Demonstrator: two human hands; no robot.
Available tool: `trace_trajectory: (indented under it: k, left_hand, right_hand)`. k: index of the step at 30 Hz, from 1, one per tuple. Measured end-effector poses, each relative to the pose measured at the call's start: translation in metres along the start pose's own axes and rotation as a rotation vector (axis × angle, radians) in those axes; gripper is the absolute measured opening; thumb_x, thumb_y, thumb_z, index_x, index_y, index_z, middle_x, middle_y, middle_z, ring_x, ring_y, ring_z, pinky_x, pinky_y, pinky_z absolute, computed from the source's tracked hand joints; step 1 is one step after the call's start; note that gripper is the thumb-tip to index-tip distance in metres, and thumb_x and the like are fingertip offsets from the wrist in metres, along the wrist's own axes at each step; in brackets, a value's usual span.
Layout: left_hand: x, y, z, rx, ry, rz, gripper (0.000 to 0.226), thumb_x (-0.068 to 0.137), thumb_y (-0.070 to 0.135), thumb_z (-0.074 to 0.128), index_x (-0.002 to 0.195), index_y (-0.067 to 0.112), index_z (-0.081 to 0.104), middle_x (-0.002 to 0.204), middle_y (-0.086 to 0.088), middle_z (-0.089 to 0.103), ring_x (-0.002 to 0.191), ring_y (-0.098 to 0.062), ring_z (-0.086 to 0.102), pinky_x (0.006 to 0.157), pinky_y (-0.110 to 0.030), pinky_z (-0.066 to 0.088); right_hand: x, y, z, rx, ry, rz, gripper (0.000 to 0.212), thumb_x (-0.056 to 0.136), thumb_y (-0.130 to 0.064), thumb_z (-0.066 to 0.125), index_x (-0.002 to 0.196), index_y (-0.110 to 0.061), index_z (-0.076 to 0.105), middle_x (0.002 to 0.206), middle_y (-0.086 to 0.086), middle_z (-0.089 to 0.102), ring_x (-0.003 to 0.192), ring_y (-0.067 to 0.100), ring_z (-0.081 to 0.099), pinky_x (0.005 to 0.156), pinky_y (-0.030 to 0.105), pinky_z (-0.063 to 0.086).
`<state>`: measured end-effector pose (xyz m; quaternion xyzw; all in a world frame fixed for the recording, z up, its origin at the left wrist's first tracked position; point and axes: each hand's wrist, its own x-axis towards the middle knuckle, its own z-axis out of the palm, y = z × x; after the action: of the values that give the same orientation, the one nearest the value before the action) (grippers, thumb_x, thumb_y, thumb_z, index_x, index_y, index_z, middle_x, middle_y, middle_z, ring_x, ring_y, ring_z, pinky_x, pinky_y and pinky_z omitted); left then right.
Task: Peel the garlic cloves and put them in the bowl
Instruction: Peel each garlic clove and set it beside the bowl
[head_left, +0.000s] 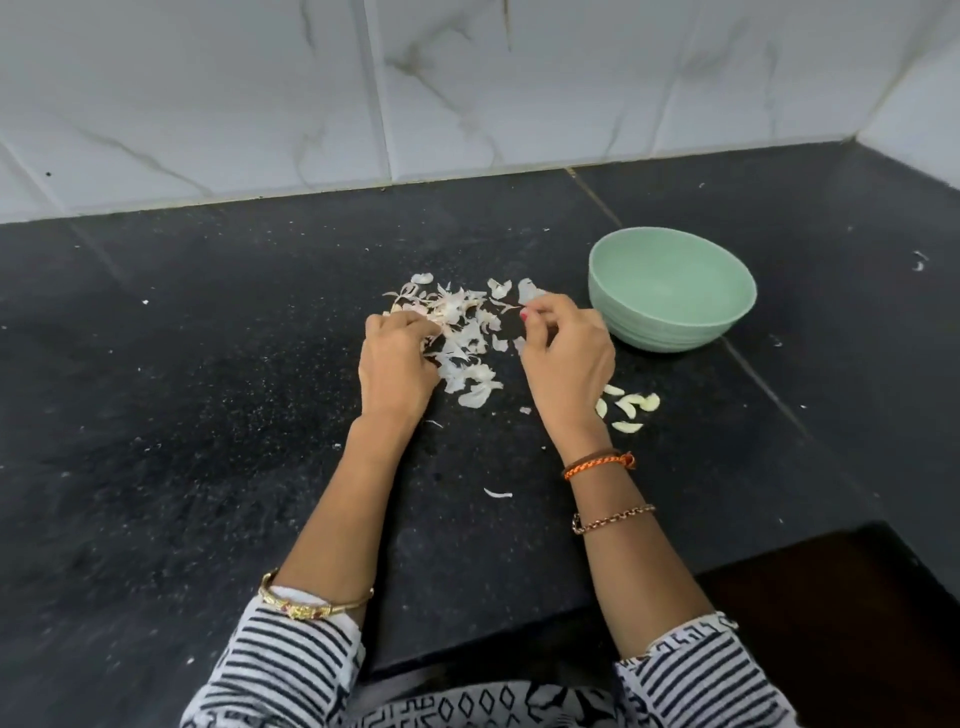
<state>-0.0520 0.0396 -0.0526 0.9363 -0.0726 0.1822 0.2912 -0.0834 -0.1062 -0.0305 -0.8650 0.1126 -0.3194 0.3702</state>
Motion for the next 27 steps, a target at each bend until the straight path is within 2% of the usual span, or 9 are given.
trace_trajectory:
  k: [4,6,9,13,17,19,22,25,27]
  left_hand:
    - [-0.001,-0.003,-0.002,-0.028,-0.027,-0.027,0.045,0.077,-0.017,0.043,0.109,0.004,0.067,0.112,-0.011,0.066,0.105,-0.031,0.046,0.081,-0.026,0.036]
    - [-0.003,-0.003,-0.003,-0.034,-0.013,-0.021,0.045,0.078,-0.016,0.043,0.110,0.005,0.067,0.109,-0.012,0.066,0.105,-0.031,0.045,0.079,-0.027,0.037]
    - [-0.005,-0.001,-0.004,-0.050,0.023,-0.018,0.040,0.082,-0.013,0.043,0.110,0.004,0.067,0.108,-0.014,0.066,0.104,-0.032,0.044,0.079,-0.026,0.036]
    - [-0.004,-0.001,-0.004,-0.069,0.045,-0.028,0.035,0.085,-0.008,0.046,0.110,0.005,0.066,0.112,-0.014,0.064,0.107,-0.031,0.045,0.083,-0.025,0.035]
    - [-0.004,-0.003,-0.003,-0.100,0.060,-0.048,0.034,0.085,-0.006,0.047,0.109,0.006,0.067,0.113,-0.011,0.064,0.109,-0.029,0.046,0.081,-0.016,0.028]
    - [-0.004,-0.004,-0.003,-0.147,0.079,-0.065,0.034,0.085,-0.006,0.046,0.108,0.006,0.068,0.113,-0.011,0.064,0.109,-0.028,0.050,0.085,-0.016,0.032]
    - [0.000,-0.006,-0.006,-0.312,0.156,-0.170,0.038,0.083,-0.008,0.043,0.107,0.005,0.068,0.110,-0.012,0.066,0.101,-0.026,0.060,0.093,-0.030,0.045]
    - [0.003,-0.006,-0.013,-0.465,0.247,-0.356,0.045,0.079,-0.012,0.038,0.108,0.004,0.067,0.107,-0.007,0.067,0.097,-0.015,0.062,0.093,-0.025,0.047]
    - [0.005,-0.008,-0.015,-0.546,0.264,-0.427,0.049,0.077,-0.014,0.035,0.109,0.005,0.066,0.104,-0.007,0.067,0.096,-0.016,0.063,0.092,-0.026,0.049]
  right_hand:
    - [-0.021,0.009,-0.018,-0.145,0.074,-0.042,0.010,0.084,-0.009,0.063,0.089,-0.012,0.071,0.080,0.005,0.068,0.090,0.024,0.056,0.067,0.019,0.029]
    - [-0.034,0.017,-0.028,-0.202,0.105,-0.007,0.012,0.078,-0.003,0.066,0.086,-0.011,0.072,0.075,0.005,0.068,0.086,0.027,0.058,0.064,0.025,0.035]
    - [-0.047,0.024,-0.043,-0.227,0.225,0.029,0.018,0.072,0.003,0.066,0.082,-0.011,0.072,0.069,0.004,0.067,0.079,0.027,0.059,0.060,0.025,0.036]
    - [-0.047,0.026,-0.051,-0.267,0.117,0.223,0.021,0.084,-0.004,0.058,0.098,-0.015,0.070,0.090,0.004,0.069,0.097,0.022,0.052,0.067,0.025,0.033]
    - [-0.046,0.029,-0.054,-0.226,0.098,0.317,0.022,0.085,-0.004,0.056,0.096,-0.017,0.070,0.098,0.003,0.067,0.099,0.020,0.049,0.065,0.019,0.027]
    - [-0.048,0.029,-0.053,-0.188,0.132,0.271,0.023,0.083,-0.003,0.057,0.096,-0.015,0.071,0.095,0.003,0.068,0.098,0.021,0.050,0.065,0.014,0.025]
    - [-0.048,0.024,-0.046,-0.134,0.171,0.153,0.020,0.080,-0.003,0.060,0.092,-0.014,0.072,0.089,0.002,0.070,0.095,0.022,0.053,0.069,0.013,0.028]
    - [-0.044,0.009,-0.032,-0.061,0.107,0.031,0.017,0.081,-0.006,0.060,0.091,-0.015,0.071,0.085,0.000,0.070,0.091,0.020,0.054,0.068,0.012,0.027]
    - [-0.036,-0.006,-0.017,0.000,0.017,-0.042,0.018,0.084,-0.009,0.059,0.096,-0.016,0.070,0.086,-0.003,0.070,0.091,0.017,0.053,0.067,0.012,0.026]
